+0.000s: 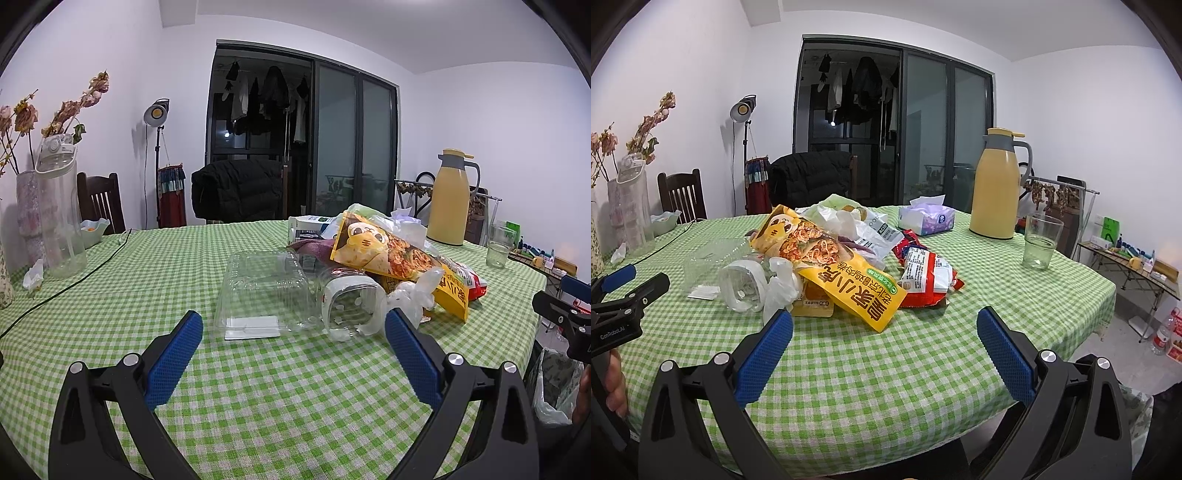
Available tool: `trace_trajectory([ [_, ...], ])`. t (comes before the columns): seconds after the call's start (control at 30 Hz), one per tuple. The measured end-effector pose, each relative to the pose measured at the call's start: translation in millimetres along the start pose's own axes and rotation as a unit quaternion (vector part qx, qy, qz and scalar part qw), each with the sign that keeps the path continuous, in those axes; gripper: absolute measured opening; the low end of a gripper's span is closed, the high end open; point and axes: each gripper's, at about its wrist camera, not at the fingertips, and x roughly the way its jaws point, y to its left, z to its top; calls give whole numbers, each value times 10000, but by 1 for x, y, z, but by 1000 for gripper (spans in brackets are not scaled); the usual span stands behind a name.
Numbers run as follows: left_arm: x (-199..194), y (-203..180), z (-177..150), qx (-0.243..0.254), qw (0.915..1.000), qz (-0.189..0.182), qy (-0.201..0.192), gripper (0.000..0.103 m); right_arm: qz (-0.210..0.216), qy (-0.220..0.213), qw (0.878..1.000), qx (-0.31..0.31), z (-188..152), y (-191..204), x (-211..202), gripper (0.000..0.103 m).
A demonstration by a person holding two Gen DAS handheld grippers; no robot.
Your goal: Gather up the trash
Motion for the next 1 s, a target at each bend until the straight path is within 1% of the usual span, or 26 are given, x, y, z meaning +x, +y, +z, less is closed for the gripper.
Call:
trace_trajectory([
  [0.33,0,0,0,3,10000,2,-8,96,-11,-42,10000,3,1,-1,-1,96],
  [0.87,0,-1,-2,18,10000,2,-17,96,41,62,10000,23,-2,0,4,96],
  [0.97,2,2,-1,-6,10000,-42,60,96,57,116,9999,101,-3,-2,8,96],
  [1.0,4,6,0,-88,9998,-71,144,96,73,146,9998,133,-3,-3,10,96],
])
